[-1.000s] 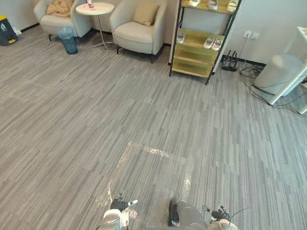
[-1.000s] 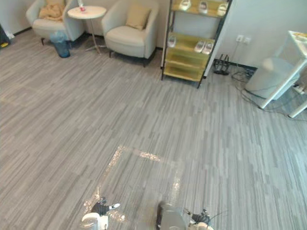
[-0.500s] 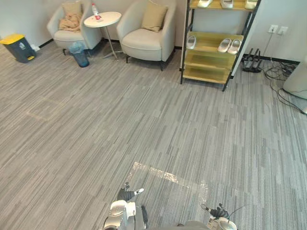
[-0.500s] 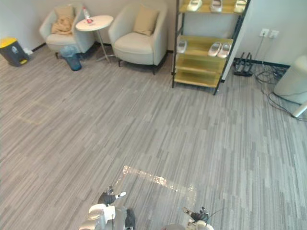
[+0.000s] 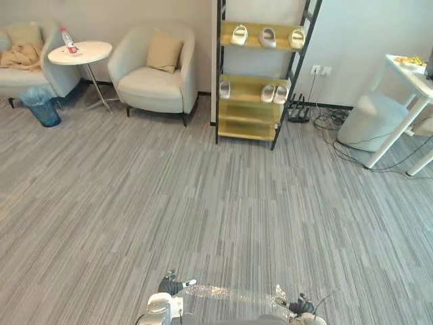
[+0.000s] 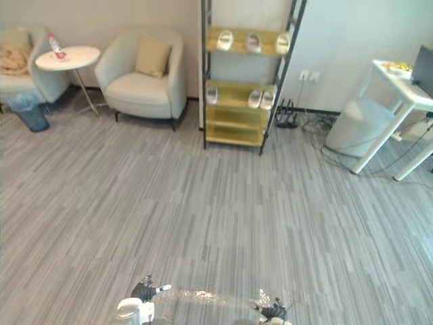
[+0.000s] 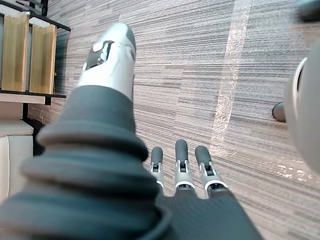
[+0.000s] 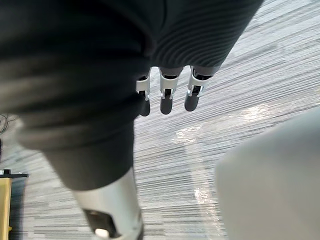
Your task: Pick up cushions and gather them together orderly.
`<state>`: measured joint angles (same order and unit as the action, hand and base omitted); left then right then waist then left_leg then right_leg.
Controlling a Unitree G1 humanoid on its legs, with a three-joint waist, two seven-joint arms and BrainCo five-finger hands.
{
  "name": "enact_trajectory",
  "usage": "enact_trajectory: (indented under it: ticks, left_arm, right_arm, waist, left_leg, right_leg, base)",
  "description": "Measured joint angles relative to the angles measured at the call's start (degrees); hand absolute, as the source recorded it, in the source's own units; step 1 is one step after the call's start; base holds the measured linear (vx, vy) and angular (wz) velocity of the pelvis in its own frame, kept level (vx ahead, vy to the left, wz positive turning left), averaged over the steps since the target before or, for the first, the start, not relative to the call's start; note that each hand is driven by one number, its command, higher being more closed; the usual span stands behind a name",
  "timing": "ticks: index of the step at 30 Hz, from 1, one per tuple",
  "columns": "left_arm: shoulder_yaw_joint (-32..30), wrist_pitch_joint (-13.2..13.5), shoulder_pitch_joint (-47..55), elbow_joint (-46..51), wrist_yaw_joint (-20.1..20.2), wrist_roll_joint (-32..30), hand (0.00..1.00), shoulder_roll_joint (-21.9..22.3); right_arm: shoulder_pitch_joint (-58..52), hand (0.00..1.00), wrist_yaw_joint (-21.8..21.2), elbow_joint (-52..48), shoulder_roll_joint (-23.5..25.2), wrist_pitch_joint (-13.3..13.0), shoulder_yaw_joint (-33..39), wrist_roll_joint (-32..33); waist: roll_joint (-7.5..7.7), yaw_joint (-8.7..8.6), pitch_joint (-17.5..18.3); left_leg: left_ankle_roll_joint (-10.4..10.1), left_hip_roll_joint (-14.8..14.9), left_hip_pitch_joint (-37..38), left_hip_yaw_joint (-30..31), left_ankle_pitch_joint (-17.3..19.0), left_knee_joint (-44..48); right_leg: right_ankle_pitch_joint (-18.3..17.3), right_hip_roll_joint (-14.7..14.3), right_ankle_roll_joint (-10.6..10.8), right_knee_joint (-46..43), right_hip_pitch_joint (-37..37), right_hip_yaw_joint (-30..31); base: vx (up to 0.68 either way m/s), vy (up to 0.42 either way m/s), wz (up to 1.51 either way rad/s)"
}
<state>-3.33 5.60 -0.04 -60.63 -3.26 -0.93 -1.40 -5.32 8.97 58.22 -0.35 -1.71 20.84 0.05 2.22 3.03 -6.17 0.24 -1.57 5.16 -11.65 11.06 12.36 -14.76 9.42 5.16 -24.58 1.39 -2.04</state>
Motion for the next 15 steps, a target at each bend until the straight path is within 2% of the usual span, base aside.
enact_trajectory:
  ticks: [3,6,10,15]
  left_arm:
    - [0.02,0.08,0.62,-0.84,0.02,-0.01,0.00,0.60]
    - [-0.07,0.13,1.33,-1.01,0.02,-0.02,0.00,0.60]
    - [-0.14,0.13,1.27,-1.06,0.05,-0.05,0.00,-0.11]
    - [-0.03,0.12,1.16,-1.94,0.04,-0.24,0.00,-0.91]
  right_arm:
    - [0.15,0.00,0.01,1.72,-1.58,0.06,1.70,-0.01]
    - [0.22,0.00,0.02,2.41,-2.03,0.03,2.79,-0.03]
    - [0.38,0.00,0.12,4.05,-2.04,0.08,3.72,-0.02]
    - [0.21,0.00,0.11,4.60,-2.35,0.11,3.61,-0.05]
  waist:
    - [-2.49,-0.05,1.33]
    - [-3.66,-0.02,1.45]
    - [-2.38,0.20,1.12]
    - [-2.02,0.14,0.87]
  left_leg:
    - [-0.78,0.27,0.32,2.11,-2.63,-4.54]
    - [-1.53,1.19,1.95,3.29,-3.96,-7.45]
    - [-1.91,1.87,2.88,3.50,-5.00,-9.46]
    - [-1.60,1.45,2.84,2.92,-5.22,-9.57]
  right_leg:
    - [1.17,-0.98,-0.43,7.55,-3.05,-1.88]
    - [4.10,-2.80,-1.04,12.35,-5.81,-2.73]
    - [6.05,-3.99,-1.64,16.56,-7.60,-2.60]
    - [7.63,-3.91,-1.32,20.03,-8.57,-1.49]
  base:
    - [0.10,-0.079,0.36]
    - [0.05,-0.064,0.12]
    - [-0.01,-0.034,-0.04]
    - [-0.06,0.026,-0.09]
